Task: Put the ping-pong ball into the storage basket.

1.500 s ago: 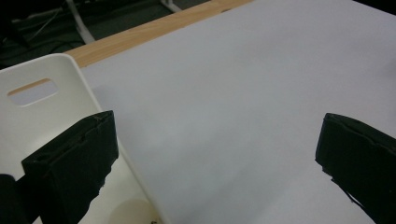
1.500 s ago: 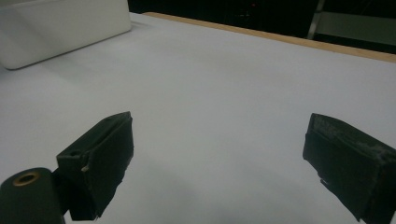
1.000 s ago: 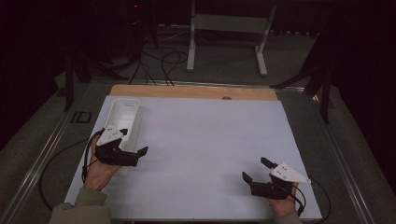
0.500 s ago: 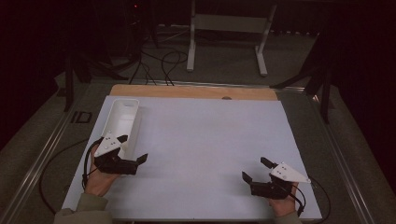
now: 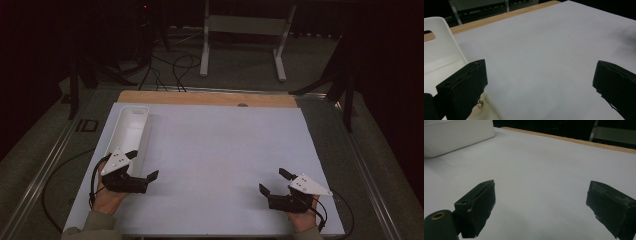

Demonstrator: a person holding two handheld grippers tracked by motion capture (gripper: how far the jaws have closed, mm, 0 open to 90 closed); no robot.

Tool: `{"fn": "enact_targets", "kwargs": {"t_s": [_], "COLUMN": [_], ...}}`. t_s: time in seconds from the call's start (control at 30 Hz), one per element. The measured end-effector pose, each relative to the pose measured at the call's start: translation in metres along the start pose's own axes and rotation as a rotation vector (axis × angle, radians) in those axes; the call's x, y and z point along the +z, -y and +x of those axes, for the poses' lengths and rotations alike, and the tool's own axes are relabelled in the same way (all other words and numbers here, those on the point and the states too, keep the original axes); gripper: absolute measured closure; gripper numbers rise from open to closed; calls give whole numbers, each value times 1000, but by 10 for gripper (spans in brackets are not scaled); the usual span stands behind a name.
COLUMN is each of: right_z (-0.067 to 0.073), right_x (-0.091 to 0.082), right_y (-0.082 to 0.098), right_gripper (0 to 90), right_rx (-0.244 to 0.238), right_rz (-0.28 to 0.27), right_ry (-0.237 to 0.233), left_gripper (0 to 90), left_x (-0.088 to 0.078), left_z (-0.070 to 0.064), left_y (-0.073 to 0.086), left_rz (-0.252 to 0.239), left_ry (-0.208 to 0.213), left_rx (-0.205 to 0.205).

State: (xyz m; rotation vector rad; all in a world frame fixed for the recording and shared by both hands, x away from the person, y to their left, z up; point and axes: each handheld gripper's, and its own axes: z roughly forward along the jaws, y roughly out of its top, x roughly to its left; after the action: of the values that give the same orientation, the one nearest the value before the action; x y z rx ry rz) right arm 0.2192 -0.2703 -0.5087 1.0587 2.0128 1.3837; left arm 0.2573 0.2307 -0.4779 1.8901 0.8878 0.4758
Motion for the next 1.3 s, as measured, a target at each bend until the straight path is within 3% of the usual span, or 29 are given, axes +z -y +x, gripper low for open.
{"fn": "enact_targets", "kwargs": {"t_s": [0.37, 0.6, 1.3], "right_z": [-3, -5, -5], "right_x": [1, 2, 2], "right_y": [-1, -4, -15], "right_gripper": [85, 85, 85], "right_rx": [2, -6, -32], "right_rz": [-8, -16, -43], "right_ry": [0, 1, -3], "left_gripper": [2, 5, 8], "left_x": [-5, -9, -13], "left_z": [-1, -5, -8], "left_y": [10, 14, 19], "left_rz": [-40, -60, -76], "left_ry": [11, -7, -24], "left_rx": [-1, 17, 35]}}
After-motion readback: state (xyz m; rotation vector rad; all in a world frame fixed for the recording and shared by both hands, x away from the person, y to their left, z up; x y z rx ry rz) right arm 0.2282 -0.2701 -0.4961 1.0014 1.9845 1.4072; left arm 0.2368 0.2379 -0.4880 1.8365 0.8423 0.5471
